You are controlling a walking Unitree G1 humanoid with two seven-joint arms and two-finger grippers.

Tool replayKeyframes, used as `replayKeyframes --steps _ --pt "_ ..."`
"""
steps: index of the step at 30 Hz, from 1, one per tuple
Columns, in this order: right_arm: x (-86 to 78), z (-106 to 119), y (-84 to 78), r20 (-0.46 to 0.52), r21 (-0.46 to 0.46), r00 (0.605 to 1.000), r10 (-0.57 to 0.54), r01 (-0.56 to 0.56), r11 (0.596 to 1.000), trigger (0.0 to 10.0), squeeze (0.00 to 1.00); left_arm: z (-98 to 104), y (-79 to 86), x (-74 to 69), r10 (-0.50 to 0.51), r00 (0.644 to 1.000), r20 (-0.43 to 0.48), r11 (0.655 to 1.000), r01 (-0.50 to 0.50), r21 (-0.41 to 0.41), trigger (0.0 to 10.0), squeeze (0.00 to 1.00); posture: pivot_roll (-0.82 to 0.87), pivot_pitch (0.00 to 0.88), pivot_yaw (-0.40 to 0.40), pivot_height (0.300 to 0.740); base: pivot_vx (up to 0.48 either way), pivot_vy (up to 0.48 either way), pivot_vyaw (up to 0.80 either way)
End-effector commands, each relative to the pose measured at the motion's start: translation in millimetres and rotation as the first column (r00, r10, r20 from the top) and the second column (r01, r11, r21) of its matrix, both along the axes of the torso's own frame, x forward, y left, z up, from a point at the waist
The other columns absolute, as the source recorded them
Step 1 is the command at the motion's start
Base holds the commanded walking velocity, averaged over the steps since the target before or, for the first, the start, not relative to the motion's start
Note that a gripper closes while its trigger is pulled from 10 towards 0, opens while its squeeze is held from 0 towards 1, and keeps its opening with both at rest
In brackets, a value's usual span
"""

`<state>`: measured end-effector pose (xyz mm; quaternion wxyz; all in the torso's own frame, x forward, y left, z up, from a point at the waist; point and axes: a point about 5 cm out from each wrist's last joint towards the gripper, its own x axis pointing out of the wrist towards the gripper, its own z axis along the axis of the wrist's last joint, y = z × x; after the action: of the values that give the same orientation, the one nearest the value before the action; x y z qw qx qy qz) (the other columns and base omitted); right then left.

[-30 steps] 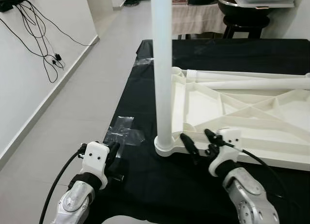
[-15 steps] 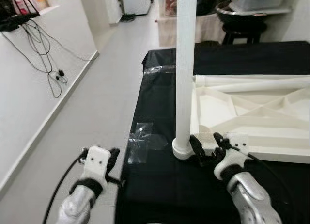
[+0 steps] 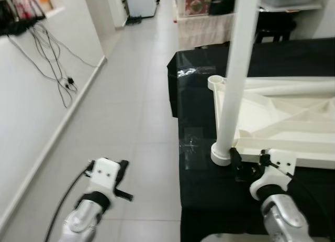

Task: Building children table

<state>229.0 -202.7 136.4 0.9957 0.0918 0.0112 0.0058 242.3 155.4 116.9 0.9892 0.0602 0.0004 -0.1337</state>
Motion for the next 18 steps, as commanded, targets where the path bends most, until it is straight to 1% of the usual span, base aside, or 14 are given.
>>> replayKeyframes --steps 1,2,3,4,5,6,7,8,9,10,11,12,14,18 --pt "-6.5 1.6 0.9 0.019 0.065 0.999 0.027 -0.028 0.997 10.0 0.00 -3.8 6.3 -1.8 0.012 1.000 -0.019 1.000 -0.012 0.014 10.0 0.00 -0.08 0.129 0.044 0.740 0.000 0.480 0.00" --pt "-6.5 1.6 0.9 0.019 0.065 0.999 0.027 -0.028 0.997 10.0 0.00 -3.8 6.3 -1.8 0.012 1.000 -0.019 1.000 -0.012 0.014 10.0 0.00 -0.08 0.129 0.044 0.740 0.000 0.480 0.00" --pt "-10.2 0.9 -13.4 0.017 0.110 0.997 -0.078 0.076 0.991 10.0 0.00 -3.0 6.1 -1.9 0.006 1.000 -0.011 1.000 -0.006 0.013 10.0 0.00 -0.09 0.131 0.043 0.740 0.000 0.000 0.00" --pt "-10.2 0.9 -13.4 0.017 0.110 0.997 -0.078 0.076 0.991 10.0 0.00 -3.0 6.1 -1.9 0.006 1.000 -0.011 1.000 -0.006 0.013 10.0 0.00 -0.09 0.131 0.043 0.740 0.000 0.000 0.00" --pt "-12.0 0.8 -21.1 0.020 0.215 0.989 -0.147 0.140 0.967 10.0 0.00 -2.4 5.8 -2.1 0.001 1.000 -0.006 1.000 -0.001 0.013 10.0 0.00 -0.09 0.131 0.043 0.740 0.000 0.000 0.00" --pt "-13.2 3.9 -18.7 0.048 0.288 0.991 -0.126 0.107 0.952 10.0 0.00 -1.9 5.5 -2.4 -0.004 1.000 -0.001 1.000 0.004 0.013 10.0 0.00 -0.09 0.135 0.046 0.740 0.000 0.000 0.00" --pt "-13.2 3.9 -18.7 0.048 0.288 0.991 -0.126 0.107 0.952 10.0 0.00 -1.9 5.5 -2.4 -0.004 1.000 -0.001 1.000 0.004 0.013 10.0 0.00 -0.09 0.135 0.046 0.740 0.000 0.000 0.00" --pt "-14.7 7.8 -10.4 0.083 0.337 0.995 -0.048 0.017 0.941 10.0 0.00 -1.5 5.2 -2.7 -0.007 1.000 0.001 1.000 0.007 0.013 10.0 0.00 -0.09 0.137 0.045 0.740 0.000 0.000 0.00" --pt "-14.7 7.8 -10.4 0.083 0.337 0.995 -0.048 0.017 0.941 10.0 0.00 -1.5 5.2 -2.7 -0.007 1.000 0.001 1.000 0.007 0.013 10.0 0.00 -0.09 0.137 0.045 0.740 0.000 0.000 0.00" --pt "-16.0 10.8 -2.9 0.111 0.357 0.994 0.022 -0.060 0.932 10.0 0.00 -1.4 5.1 -2.9 -0.008 1.000 0.001 1.000 0.008 0.012 10.0 0.00 -0.09 0.138 0.045 0.740 0.000 0.000 0.00" --pt "-19.5 11.3 9.7 0.116 0.289 0.979 0.166 -0.193 0.938 10.0 0.00 -1.1 4.6 -3.2 -0.011 1.000 0.002 1.000 0.011 0.009 10.0 0.00 -0.09 0.141 0.048 0.740 0.000 0.000 0.00" --pt "-19.5 11.3 9.7 0.116 0.289 0.979 0.166 -0.193 0.938 10.0 0.00 -1.1 4.6 -3.2 -0.011 1.000 0.002 1.000 0.011 0.009 10.0 0.00 -0.09 0.141 0.048 0.740 0.000 0.000 0.00" --pt "-19.2 9.4 26.6 0.076 0.140 0.933 0.353 -0.361 0.922 10.0 0.00 -1.2 3.1 -3.5 -0.015 1.000 -0.006 1.000 0.015 0.006 10.0 0.00 -0.08 0.142 0.042 0.740 0.000 0.240 0.00" --pt "-5.8 13.7 35.6 0.072 0.049 0.916 0.395 -0.399 0.916 10.0 0.00 -1.5 1.7 -3.3 -0.016 1.000 -0.014 1.000 0.016 0.009 10.0 0.00 -0.09 0.143 0.036 0.740 0.000 0.480 0.00"
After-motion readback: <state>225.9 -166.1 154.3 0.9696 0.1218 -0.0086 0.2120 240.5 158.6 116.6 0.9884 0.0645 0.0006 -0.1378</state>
